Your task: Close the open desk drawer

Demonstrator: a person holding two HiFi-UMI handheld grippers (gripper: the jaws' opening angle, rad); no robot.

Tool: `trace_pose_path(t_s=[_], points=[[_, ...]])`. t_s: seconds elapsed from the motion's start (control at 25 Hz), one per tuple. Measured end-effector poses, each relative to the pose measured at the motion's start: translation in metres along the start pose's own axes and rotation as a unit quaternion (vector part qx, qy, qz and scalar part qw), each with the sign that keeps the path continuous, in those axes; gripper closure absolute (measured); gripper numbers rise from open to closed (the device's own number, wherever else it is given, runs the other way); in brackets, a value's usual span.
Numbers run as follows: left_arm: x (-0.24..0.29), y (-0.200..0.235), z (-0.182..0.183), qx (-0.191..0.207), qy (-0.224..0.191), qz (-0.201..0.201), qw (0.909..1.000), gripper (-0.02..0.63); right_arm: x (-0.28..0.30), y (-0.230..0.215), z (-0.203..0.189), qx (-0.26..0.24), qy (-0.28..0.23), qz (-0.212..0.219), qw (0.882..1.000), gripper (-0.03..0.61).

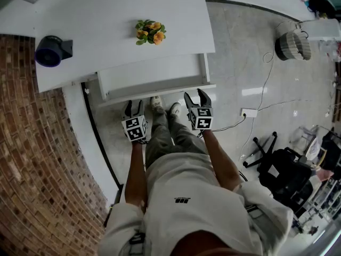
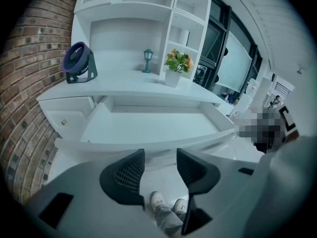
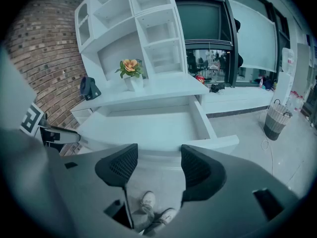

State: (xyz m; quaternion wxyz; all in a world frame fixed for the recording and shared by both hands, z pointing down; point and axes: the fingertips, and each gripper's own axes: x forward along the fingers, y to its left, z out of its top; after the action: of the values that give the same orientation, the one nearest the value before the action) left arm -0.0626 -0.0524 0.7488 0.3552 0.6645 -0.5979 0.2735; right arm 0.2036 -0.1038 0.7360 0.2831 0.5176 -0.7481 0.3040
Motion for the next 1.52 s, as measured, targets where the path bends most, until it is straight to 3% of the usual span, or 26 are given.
trace_pose_path(t_s=[1.52], points=[[0.027, 0.011, 0.038, 0.006, -0.006, -0.015, 0.9999, 0.411, 0.031, -0.003, 0.039, 0.008, -0.01, -0.016, 1.0, 0.302]])
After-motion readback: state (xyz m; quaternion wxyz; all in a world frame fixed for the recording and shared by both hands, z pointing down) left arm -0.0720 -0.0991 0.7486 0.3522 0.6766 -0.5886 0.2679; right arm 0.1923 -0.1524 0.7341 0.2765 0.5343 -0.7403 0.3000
